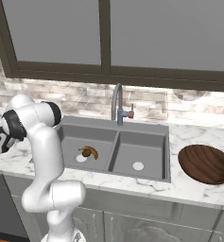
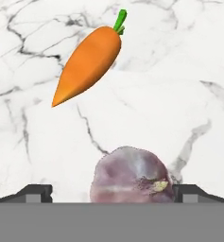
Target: There is a mixed pile of frozen fruits and vegetables on the counter. Locate all the frozen vegetables and place the items in a bowl on the counter. Take all the frozen fruits and defrost them in a running sink.
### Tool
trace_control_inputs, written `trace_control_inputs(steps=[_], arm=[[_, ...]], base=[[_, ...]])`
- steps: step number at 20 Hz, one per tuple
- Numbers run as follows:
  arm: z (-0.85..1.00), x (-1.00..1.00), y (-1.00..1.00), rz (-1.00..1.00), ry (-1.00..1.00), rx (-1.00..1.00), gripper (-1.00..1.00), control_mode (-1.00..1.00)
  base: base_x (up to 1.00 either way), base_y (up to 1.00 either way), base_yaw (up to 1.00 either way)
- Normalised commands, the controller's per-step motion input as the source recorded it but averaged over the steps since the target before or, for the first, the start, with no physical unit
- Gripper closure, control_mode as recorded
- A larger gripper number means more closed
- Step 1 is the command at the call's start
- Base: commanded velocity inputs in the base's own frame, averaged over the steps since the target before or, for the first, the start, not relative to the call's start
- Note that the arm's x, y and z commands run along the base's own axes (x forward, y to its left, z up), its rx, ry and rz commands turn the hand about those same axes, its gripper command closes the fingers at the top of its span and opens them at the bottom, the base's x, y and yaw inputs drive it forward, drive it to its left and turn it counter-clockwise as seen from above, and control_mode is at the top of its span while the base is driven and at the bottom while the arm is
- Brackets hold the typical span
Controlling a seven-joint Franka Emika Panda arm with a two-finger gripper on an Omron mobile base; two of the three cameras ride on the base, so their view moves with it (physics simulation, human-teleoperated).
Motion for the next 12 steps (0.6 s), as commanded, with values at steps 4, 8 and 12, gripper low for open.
trace_control_inputs(steps=[4, 8, 12], arm=[[-0.20, 0.09, 0.00, 0.00, 0.00, -0.06, -1.00, -1.00], [-0.26, 0.04, 0.00, -0.01, 0.00, -0.07, -1.00, -1.00], [-0.28, 0.01, 0.00, -0.01, 0.00, -0.08, 1.00, -1.00]], base=[[0.00, 0.00, 0.00], [0.00, 0.00, 0.00], [0.00, 0.00, 0.00]])
